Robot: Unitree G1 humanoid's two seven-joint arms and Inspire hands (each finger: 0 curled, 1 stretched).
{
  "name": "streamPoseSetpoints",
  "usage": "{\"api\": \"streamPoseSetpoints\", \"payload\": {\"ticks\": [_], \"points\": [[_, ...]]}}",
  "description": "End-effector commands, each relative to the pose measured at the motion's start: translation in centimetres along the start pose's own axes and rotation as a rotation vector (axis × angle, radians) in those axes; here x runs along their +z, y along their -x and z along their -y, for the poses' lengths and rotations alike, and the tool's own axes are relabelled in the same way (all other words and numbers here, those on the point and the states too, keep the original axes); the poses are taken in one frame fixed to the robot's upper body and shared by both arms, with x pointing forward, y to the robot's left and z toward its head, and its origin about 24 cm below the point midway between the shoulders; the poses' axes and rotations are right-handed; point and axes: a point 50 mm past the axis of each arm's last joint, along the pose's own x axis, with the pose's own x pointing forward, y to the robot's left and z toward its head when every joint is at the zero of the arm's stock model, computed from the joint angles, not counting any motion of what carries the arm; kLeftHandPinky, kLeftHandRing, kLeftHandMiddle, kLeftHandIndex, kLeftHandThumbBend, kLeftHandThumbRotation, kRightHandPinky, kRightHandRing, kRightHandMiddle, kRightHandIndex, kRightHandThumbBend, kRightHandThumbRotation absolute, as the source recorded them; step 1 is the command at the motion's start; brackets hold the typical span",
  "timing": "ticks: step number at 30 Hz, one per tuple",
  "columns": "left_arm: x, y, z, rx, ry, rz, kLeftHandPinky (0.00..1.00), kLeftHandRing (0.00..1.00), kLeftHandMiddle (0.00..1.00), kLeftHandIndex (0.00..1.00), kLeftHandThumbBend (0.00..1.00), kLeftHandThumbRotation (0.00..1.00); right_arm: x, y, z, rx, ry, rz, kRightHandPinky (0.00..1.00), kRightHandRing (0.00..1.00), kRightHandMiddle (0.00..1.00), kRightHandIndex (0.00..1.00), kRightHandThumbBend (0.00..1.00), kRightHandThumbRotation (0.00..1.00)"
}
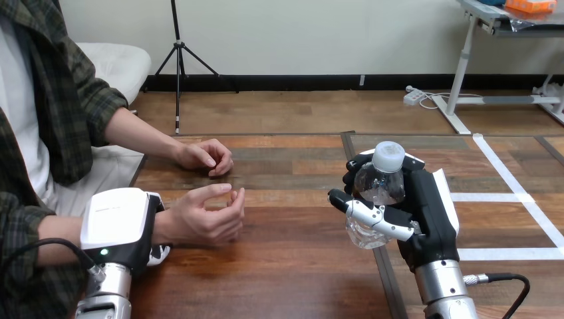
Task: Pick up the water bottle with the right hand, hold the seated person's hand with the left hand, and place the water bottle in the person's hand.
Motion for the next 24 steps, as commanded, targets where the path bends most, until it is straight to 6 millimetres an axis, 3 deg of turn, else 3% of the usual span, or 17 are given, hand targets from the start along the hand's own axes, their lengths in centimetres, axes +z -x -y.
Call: {"api": "streamPoseSetpoints", "payload": {"ticks": [1,24], "points": [[1.11,0.25,0.64,-0.027,0.032,0.037,0.38,0.41,0.45,0.45,0.84,0.0,3.02,-2.83,0.35,-0.003,0.013,0.161,0.4,0.42,0.46,0.48,0.7,0.0],[1.7,0.22,-0.1,0.017,0.067,0.071,0.35,0.38,0.42,0.42,0.84,0.0,3.12,-2.95,0.21,0.001,-0.005,0.169,0.4,0.43,0.46,0.48,0.7,0.0]]}}
